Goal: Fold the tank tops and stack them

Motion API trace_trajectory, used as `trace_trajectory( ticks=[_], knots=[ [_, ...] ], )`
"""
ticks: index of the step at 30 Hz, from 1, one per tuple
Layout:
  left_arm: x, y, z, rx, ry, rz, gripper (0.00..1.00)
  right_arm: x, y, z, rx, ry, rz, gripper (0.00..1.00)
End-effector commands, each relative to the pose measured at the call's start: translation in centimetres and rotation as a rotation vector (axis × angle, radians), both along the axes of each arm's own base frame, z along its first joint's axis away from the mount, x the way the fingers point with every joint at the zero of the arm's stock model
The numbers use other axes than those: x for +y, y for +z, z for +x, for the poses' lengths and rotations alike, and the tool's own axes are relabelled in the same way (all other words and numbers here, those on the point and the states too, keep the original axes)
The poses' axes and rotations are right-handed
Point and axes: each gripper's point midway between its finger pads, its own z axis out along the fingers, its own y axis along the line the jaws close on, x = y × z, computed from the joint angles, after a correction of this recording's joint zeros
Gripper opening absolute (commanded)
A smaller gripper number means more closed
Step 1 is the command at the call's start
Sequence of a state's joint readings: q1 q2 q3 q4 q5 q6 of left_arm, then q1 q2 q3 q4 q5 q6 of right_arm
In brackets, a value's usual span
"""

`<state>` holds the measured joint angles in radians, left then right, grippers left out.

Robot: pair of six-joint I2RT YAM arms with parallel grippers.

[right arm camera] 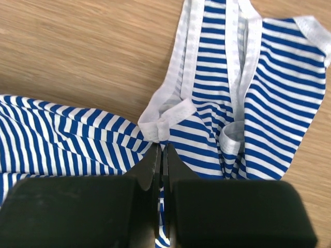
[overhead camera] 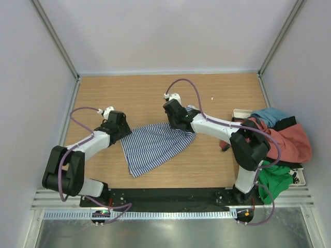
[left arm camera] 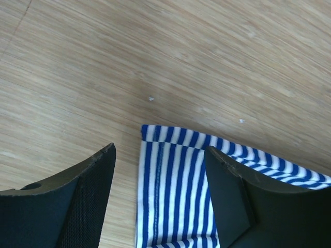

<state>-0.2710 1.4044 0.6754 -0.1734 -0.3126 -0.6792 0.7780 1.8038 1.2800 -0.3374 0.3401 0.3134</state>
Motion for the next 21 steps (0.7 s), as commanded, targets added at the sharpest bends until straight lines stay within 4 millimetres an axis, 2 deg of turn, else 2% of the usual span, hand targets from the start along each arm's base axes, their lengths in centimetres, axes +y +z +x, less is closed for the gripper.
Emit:
trace_trajectory(
  ticks=[1, 6, 10, 13, 18, 21],
  knots=[
    [0.8, 0.1, 0.9, -0.001, 0.048, 0.006, 0.70, -0.8, 2.3, 1.1, -0.095, -0.071, 0.072, 0.01],
    [0.4, -0.8, 1.4, 0.026, 0.033, -0.004, 0.59, -1.7, 1.9, 1.5, -0.091, -0.100, 0.101, 0.01],
    [-0.3, -0.9, 2.0, 0.025, 0.003, -0.021, 0.61, -2.2, 1.2, 1.5, -0.087, -0.105, 0.132, 0.01],
    [-0.7, -0.9, 2.5, 0.028, -0.017, -0.030, 0.71, -2.3, 1.3, 1.5, -0.089, -0.105, 0.150, 0.01],
    [-1.6, -1.0, 3.5, 0.035, -0.056, -0.045, 0.70, -2.8, 0.8, 1.5, -0.084, -0.107, 0.147, 0.01],
    [-2.3, -1.2, 4.0, 0.047, -0.090, -0.061, 0.63, -2.7, 0.8, 1.5, -0.092, -0.104, 0.161, 0.01]
  ],
)
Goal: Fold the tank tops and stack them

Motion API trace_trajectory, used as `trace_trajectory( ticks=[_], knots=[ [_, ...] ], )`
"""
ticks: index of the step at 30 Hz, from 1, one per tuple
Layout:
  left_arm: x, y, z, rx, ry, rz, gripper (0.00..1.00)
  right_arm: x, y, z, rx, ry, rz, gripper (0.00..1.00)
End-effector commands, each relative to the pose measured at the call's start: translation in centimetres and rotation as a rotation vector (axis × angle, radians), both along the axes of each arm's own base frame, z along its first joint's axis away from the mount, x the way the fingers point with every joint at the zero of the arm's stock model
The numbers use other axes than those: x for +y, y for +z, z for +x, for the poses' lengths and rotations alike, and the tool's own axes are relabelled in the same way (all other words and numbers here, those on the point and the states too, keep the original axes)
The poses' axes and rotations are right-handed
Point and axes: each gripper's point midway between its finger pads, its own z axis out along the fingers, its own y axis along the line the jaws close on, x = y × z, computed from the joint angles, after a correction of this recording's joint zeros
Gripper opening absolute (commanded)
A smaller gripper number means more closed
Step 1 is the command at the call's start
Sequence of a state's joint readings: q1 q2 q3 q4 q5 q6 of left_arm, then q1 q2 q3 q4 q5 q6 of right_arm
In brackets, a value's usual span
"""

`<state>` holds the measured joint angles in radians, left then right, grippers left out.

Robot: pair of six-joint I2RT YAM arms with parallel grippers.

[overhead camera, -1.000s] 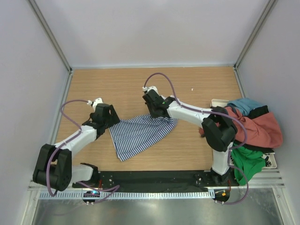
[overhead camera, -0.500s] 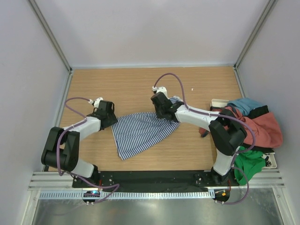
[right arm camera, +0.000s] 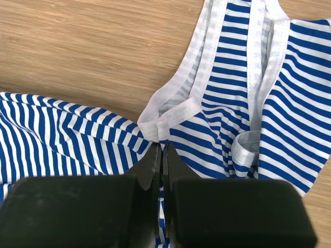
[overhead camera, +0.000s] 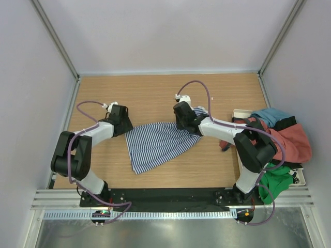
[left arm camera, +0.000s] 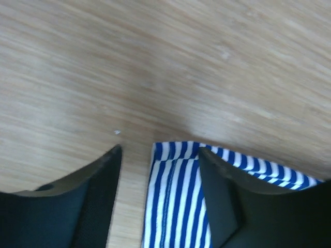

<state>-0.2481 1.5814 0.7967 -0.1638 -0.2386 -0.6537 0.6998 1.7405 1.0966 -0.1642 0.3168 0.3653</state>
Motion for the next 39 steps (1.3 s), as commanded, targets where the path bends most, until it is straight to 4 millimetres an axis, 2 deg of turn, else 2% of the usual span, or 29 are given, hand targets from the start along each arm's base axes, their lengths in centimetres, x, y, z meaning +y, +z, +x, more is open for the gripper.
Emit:
trace_trajectory(
  ticks=[1, 2, 3, 5, 9, 10, 11, 15, 18, 19, 21, 22, 23, 24, 25, 26, 27, 31, 34, 36, 37, 39],
  knots=[
    [-1.4, 0.4, 1.4, -0.013, -0.058, -0.044, 0.58, 0.5, 2.6, 0.9, -0.079, -0.008, 0.073, 0.01],
    [-1.7, 0.5, 1.7, -0.014, -0.063, -0.052, 0.55, 0.4, 2.4, 0.8, -0.077, -0.008, 0.070, 0.01],
    [-1.9, 0.0, 1.7, -0.002, -0.071, -0.057, 0.48, 0.4, 2.5, 0.8, -0.083, -0.006, 0.070, 0.01],
    [-2.3, -0.2, 1.6, 0.011, -0.086, -0.076, 0.43, 0.1, 2.5, 1.0, -0.085, -0.016, 0.070, 0.01],
    [-2.3, -0.9, 1.4, 0.036, -0.093, -0.069, 0.25, 0.0, 2.3, 1.0, -0.088, -0.017, 0.073, 0.01],
    [-2.3, -0.8, 1.4, 0.033, -0.095, -0.069, 0.10, 0.0, 2.3, 0.9, -0.088, -0.018, 0.074, 0.01],
    [-2.3, -0.8, 1.4, 0.030, -0.099, -0.069, 0.00, -0.2, 2.2, 0.9, -0.091, -0.023, 0.075, 0.01],
    [-2.5, 1.0, 1.7, -0.048, -0.105, -0.087, 0.00, -1.4, 2.0, 1.2, -0.099, -0.069, 0.088, 0.01],
    [-2.0, 3.3, 1.5, -0.144, -0.091, -0.089, 0.00, -2.5, 1.9, 1.4, -0.093, -0.116, 0.133, 0.07],
    [-1.8, 3.9, 1.4, -0.166, -0.086, -0.090, 0.00, -3.6, 1.8, 1.8, -0.089, -0.145, 0.140, 0.09],
    [-1.3, 5.6, 0.8, -0.232, -0.070, -0.089, 0.00, -4.4, 1.9, 2.0, -0.100, -0.185, 0.193, 0.14],
    [-0.8, 5.7, 0.4, -0.248, -0.049, -0.081, 0.00, -5.6, 2.0, 2.4, -0.106, -0.219, 0.213, 0.20],
    [-0.5, 7.0, 0.4, -0.291, -0.036, -0.082, 0.00, -6.1, 2.0, 2.5, -0.107, -0.237, 0.234, 0.40],
    [-0.2, 7.5, 0.3, -0.313, -0.021, -0.079, 0.00, -6.6, 2.4, 2.5, -0.122, -0.253, 0.263, 0.49],
    [0.4, 7.4, -0.1, -0.319, 0.003, -0.060, 0.00, -7.2, 2.3, 2.5, -0.125, -0.269, 0.274, 0.74],
    [0.8, 8.3, -0.2, -0.348, 0.016, -0.058, 0.00, -7.1, 2.5, 2.5, -0.126, -0.264, 0.287, 0.76],
    [1.1, 8.4, -0.4, -0.350, 0.030, -0.048, 0.00, -7.1, 2.7, 2.5, -0.134, -0.251, 0.288, 0.77],
    [3.2, 8.4, -1.2, -0.356, 0.127, -0.002, 0.00, -7.5, 2.7, 2.5, -0.140, -0.261, 0.270, 0.76],
    [3.9, 7.9, -1.4, -0.334, 0.166, 0.008, 0.00, -8.3, 3.1, 2.6, -0.160, -0.286, 0.242, 0.77],
    [4.3, 7.4, -1.6, -0.312, 0.188, 0.016, 0.00, -9.0, 3.5, 2.5, -0.178, -0.311, 0.226, 0.82],
    [4.4, 7.3, -1.6, -0.304, 0.197, 0.019, 0.00, -9.3, 3.7, 2.5, -0.183, -0.317, 0.220, 0.88],
    [4.7, 6.9, -1.7, -0.283, 0.211, 0.025, 0.00, -9.4, 3.8, 2.4, -0.195, -0.309, 0.218, 0.90]
  ],
)
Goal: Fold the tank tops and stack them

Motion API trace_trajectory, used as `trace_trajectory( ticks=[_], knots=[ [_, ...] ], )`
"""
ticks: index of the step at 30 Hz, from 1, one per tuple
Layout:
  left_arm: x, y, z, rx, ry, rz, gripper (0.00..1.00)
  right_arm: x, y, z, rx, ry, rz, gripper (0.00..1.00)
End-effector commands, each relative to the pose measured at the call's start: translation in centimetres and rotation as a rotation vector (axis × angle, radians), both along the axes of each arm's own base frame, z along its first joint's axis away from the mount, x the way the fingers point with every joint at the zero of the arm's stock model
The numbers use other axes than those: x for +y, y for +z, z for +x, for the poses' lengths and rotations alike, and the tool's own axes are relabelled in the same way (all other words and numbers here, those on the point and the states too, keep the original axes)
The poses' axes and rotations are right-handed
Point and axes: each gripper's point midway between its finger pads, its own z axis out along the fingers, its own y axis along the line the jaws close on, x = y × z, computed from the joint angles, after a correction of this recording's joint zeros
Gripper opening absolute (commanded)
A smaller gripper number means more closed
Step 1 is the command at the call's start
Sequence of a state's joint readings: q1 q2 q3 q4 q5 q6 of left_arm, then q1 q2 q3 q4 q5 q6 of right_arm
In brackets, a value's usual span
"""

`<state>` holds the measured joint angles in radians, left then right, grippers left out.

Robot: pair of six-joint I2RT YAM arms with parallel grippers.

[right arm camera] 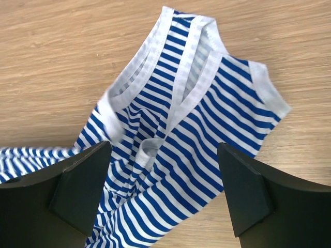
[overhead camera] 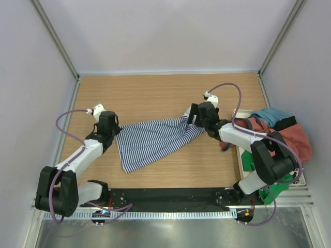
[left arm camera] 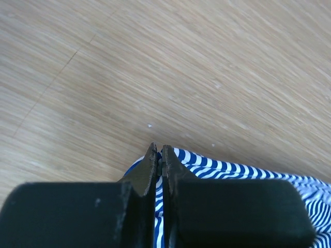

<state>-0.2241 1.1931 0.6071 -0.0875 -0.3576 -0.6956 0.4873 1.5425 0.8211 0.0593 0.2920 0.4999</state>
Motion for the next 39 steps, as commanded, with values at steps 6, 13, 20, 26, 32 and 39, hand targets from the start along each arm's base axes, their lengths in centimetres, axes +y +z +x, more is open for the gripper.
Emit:
trace_trajectory(
  ticks=[6, 13, 20, 26, 32, 39],
  knots=[
    [3.1, -1.2, -0.7, 0.061, 0.170, 0.033, 0.00, 1.1, 3.8, 0.5, -0.148, 0.077, 0.057, 0.84],
    [3.9, -1.1, -1.2, 0.050, 0.215, 0.029, 0.00, 1.3, -0.3, 1.5, 0.010, 0.052, -0.019, 0.80],
    [4.1, -1.1, -1.4, 0.049, 0.228, 0.026, 0.00, -1.3, -2.4, 1.1, 0.087, -0.070, -0.120, 0.45],
    [4.6, -1.2, -1.7, 0.051, 0.257, 0.036, 0.00, -7.0, -0.4, 0.3, 0.006, -0.331, -0.160, 0.01],
    [4.5, -1.2, -1.6, 0.053, 0.249, 0.035, 0.00, -9.5, 4.0, -1.1, -0.178, -0.407, -0.113, 0.16],
    [3.7, -1.9, -1.1, 0.087, 0.204, 0.032, 0.00, -4.9, 6.5, -0.6, -0.282, -0.142, 0.025, 0.64]
  ],
)
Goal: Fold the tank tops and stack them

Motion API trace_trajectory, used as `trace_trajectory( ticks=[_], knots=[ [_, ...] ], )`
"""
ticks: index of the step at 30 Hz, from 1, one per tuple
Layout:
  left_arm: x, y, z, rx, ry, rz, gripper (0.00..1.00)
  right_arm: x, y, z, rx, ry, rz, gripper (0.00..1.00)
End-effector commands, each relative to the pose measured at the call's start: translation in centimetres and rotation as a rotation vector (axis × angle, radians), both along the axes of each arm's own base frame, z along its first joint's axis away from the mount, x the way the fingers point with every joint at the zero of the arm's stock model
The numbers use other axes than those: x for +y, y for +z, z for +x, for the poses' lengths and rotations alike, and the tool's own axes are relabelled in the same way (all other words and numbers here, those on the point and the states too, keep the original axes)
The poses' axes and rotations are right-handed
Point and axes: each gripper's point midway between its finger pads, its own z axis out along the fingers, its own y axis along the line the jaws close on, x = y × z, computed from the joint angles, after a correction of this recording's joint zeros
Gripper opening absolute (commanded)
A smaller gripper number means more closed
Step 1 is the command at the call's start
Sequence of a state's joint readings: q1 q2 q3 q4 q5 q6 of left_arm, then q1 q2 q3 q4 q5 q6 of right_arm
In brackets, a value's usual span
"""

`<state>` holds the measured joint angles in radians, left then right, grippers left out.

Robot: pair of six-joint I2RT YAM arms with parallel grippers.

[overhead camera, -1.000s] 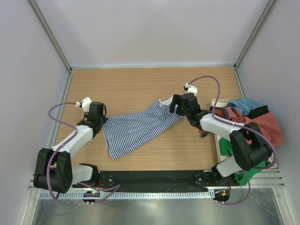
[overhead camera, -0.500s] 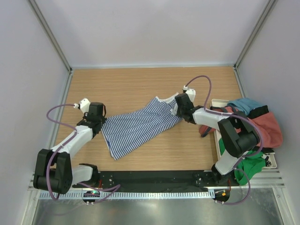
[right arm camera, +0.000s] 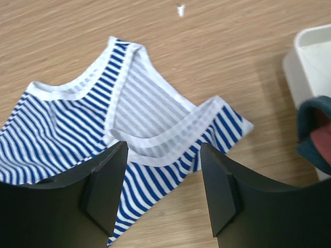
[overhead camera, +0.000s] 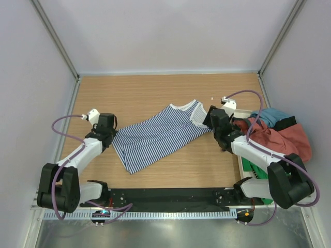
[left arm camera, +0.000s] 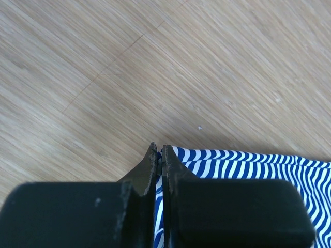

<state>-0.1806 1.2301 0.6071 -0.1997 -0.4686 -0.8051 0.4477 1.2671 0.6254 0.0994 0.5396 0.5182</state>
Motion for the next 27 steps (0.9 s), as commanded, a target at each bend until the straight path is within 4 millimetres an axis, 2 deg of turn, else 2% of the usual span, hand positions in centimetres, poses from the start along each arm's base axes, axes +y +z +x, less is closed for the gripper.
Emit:
trace_trajectory(
  ticks=[1, 2, 3, 4, 5, 6, 7, 8, 10, 11, 12, 13, 14, 17, 22, 23, 25, 26, 27],
  knots=[
    [0.2, 0.4, 0.8, -0.013, 0.006, 0.008, 0.00, 3.4, 3.1, 2.1, -0.113, 0.160, 0.055, 0.64],
    [0.1, 0.4, 0.9, -0.013, 0.000, 0.006, 0.00, 4.6, 4.3, 2.9, -0.124, 0.207, 0.068, 0.62],
    [0.1, 0.4, 0.9, -0.013, -0.001, 0.005, 0.00, 6.3, 4.5, 3.1, -0.108, 0.288, 0.098, 0.58],
    [0.0, 0.5, 1.0, -0.017, -0.004, 0.003, 0.00, 7.5, 2.9, 3.4, -0.048, 0.350, 0.090, 0.55],
    [-0.1, 0.4, 1.0, -0.013, -0.012, 0.003, 0.00, 9.1, 4.6, 4.5, -0.064, 0.402, 0.108, 0.50],
    [-0.1, 0.5, 1.0, -0.015, -0.013, 0.001, 0.00, 10.7, 4.2, 4.6, -0.027, 0.475, 0.137, 0.46],
    [-0.2, 0.5, 1.1, -0.018, -0.017, 0.000, 0.00, 11.6, 2.6, 5.2, 0.030, 0.501, 0.135, 0.42],
    [-0.3, 0.5, 1.1, -0.016, -0.034, 0.000, 0.00, 12.2, 3.4, 6.3, 0.054, 0.503, 0.134, 0.39],
    [-0.5, 0.6, 1.2, -0.020, -0.042, -0.004, 0.00, 13.1, 3.0, 7.3, 0.085, 0.522, 0.131, 0.41],
    [-0.4, 0.6, 1.2, -0.023, -0.040, -0.002, 0.00, 14.2, 2.2, 8.1, 0.129, 0.558, 0.131, 0.41],
    [-0.5, 0.5, 1.1, -0.019, -0.045, -0.005, 0.00, 14.6, 2.1, 8.6, 0.140, 0.569, 0.134, 0.42],
    [-0.5, 0.5, 1.2, -0.022, -0.047, -0.006, 0.00, 15.0, 1.2, 8.7, 0.178, 0.577, 0.132, 0.43],
    [-0.6, 0.5, 1.2, -0.021, -0.049, -0.007, 0.00, 15.6, 1.0, 10.0, 0.186, 0.576, 0.125, 0.43],
    [-0.7, 0.4, 1.3, -0.017, -0.053, -0.010, 0.00, 16.5, -0.9, 11.5, 0.249, 0.578, 0.104, 0.48],
    [-1.3, 0.9, 1.6, -0.032, -0.087, -0.023, 0.00, 17.7, -3.1, 12.8, 0.325, 0.597, 0.063, 0.53],
    [-1.2, 0.7, 1.4, -0.030, -0.087, -0.023, 0.00, 18.1, -2.6, 13.3, 0.310, 0.595, 0.053, 0.54],
    [-1.3, 1.1, 1.6, -0.048, -0.089, -0.025, 0.00, 18.1, -4.0, 13.5, 0.347, 0.586, 0.031, 0.55],
    [-1.3, 0.9, 1.5, -0.045, -0.090, -0.026, 0.00, 18.6, -3.4, 13.9, 0.335, 0.593, 0.029, 0.56],
    [-1.4, 1.1, 1.5, -0.049, -0.092, -0.026, 0.00, 18.7, -4.3, 14.0, 0.351, 0.595, 0.017, 0.56]
  ],
)
